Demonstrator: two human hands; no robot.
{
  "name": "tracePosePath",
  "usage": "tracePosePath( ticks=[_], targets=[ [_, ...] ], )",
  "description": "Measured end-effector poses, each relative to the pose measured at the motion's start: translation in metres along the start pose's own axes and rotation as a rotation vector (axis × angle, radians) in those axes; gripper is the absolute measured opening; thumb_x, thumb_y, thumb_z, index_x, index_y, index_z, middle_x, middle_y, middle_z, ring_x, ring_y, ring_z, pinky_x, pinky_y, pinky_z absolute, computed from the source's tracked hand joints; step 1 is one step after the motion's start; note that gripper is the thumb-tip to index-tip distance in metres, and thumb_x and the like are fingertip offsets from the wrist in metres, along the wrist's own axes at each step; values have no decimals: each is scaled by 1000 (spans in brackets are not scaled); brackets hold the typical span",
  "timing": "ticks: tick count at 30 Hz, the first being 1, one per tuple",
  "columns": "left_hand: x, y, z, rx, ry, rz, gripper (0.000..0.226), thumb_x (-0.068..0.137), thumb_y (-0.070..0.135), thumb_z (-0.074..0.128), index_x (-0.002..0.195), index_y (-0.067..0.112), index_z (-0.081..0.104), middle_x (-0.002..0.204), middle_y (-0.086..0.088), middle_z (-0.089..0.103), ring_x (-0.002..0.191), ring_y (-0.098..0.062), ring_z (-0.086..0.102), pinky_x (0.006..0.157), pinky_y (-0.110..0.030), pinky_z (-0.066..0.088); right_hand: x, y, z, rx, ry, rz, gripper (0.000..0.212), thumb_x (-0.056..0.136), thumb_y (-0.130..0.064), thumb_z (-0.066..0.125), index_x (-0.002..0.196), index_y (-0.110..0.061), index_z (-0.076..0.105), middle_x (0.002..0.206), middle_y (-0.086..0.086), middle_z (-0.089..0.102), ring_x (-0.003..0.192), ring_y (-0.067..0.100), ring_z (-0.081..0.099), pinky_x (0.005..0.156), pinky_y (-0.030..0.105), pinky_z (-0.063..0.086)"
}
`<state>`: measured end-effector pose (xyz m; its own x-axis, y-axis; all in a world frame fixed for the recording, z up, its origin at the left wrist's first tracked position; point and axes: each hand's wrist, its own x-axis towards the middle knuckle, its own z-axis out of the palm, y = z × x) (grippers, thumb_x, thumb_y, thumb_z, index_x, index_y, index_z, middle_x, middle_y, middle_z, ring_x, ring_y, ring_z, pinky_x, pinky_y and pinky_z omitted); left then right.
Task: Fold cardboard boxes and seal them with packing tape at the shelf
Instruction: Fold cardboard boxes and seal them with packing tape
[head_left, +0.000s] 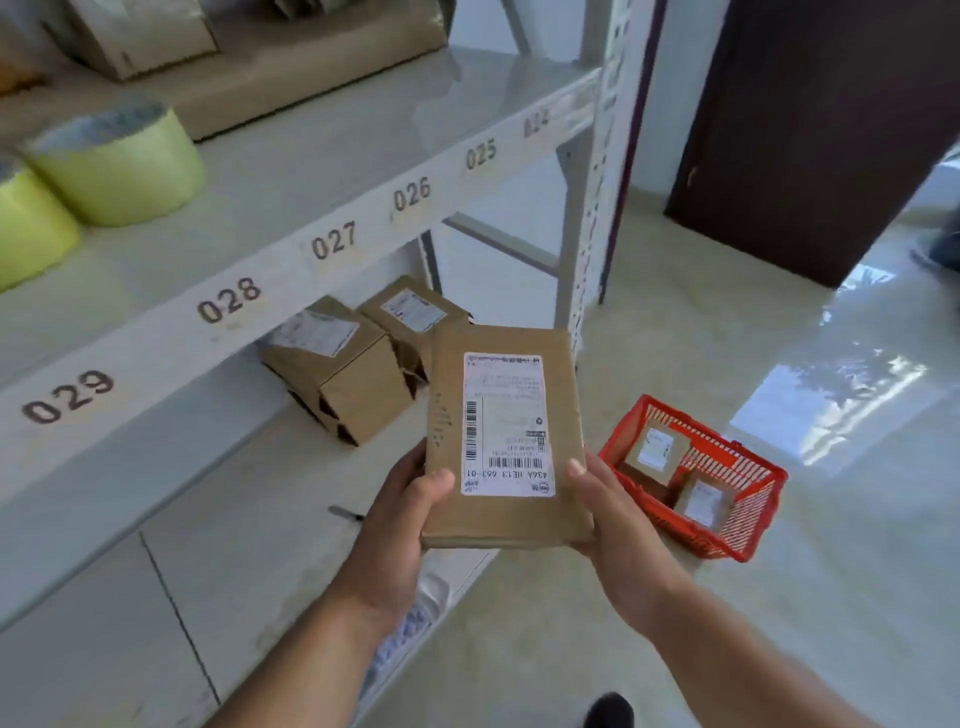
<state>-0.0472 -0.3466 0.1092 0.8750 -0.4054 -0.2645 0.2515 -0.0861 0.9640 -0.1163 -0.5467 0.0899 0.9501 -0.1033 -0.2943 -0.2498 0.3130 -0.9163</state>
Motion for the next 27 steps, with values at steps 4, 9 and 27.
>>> tracePosePath(
  ticks=[4, 9, 27],
  targets=[
    [35, 17, 75, 39, -154, 17, 55, 89, 50, 56, 143, 35, 57, 139, -4, 66, 130, -26, 61, 110, -58, 43, -14, -25, -63, 56, 107, -37, 34, 89, -43, 60, 119, -56, 69, 130, -10, 72, 118, 13, 68, 107, 50, 52],
    [90, 22, 135, 267, -192, -100, 86, 77, 64, 76, 151, 44, 39, 156, 13, 47, 139, -7, 46, 118, -46, 36, -29, -54, -168, -16, 203, -15, 48, 87, -36, 67, 135, -39, 67, 126, 1, 74, 116, 22, 70, 88, 30, 53],
    [254, 11, 302, 509, -1298, -607, 66, 85, 31, 78, 145, 30, 52, 135, -10, 68, 126, -34, 64, 108, -54, 49, -11, -103, -385, -112, 208, 310, 53, 85, -41, 74, 134, -22, 68, 132, 3, 72, 124, 22, 67, 103, 42, 52]
  ],
)
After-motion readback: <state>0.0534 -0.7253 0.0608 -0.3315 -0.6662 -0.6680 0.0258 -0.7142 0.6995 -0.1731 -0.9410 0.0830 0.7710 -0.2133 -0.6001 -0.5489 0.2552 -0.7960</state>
